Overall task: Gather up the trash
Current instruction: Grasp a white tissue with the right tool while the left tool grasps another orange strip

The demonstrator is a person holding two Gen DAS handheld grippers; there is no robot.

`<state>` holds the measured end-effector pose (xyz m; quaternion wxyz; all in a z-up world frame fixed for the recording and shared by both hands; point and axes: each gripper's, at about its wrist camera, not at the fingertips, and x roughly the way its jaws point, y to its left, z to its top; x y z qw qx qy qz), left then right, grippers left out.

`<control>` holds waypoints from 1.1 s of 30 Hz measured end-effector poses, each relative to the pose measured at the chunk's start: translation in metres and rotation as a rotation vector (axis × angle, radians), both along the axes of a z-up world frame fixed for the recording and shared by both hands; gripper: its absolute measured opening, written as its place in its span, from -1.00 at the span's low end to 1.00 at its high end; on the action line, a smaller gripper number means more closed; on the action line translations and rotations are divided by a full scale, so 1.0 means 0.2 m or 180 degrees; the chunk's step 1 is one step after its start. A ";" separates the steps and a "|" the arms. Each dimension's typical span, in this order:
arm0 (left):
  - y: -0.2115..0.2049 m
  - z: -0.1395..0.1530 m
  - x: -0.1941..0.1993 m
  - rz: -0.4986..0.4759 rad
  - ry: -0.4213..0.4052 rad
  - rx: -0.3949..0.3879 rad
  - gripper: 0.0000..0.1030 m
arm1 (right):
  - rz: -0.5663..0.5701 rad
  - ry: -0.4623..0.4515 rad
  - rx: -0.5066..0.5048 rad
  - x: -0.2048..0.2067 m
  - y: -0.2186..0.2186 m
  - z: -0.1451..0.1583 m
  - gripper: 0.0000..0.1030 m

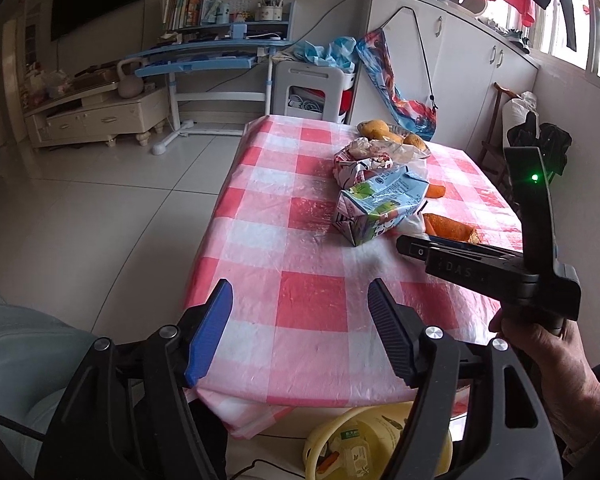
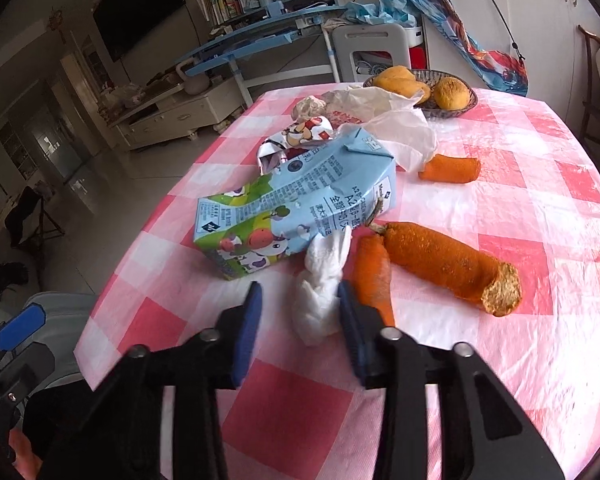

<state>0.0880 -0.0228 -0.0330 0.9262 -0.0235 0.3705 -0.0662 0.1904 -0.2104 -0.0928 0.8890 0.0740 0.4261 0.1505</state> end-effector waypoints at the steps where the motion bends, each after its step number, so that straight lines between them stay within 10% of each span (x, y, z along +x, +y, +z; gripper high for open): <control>1: -0.01 -0.01 0.01 -0.0012 0.0010 0.0001 0.31 | 0.0047 0.0034 0.0000 0.00 0.00 -0.01 -0.69; 14: -0.31 -0.11 0.17 -0.0283 0.0247 -0.0185 0.31 | -0.0113 -0.0354 0.0258 -0.32 -0.37 0.35 -0.72; 33: -0.76 -0.23 0.47 -0.0270 0.0449 0.0036 0.31 | -0.0358 -0.0395 0.0963 -0.35 -0.56 0.32 -0.72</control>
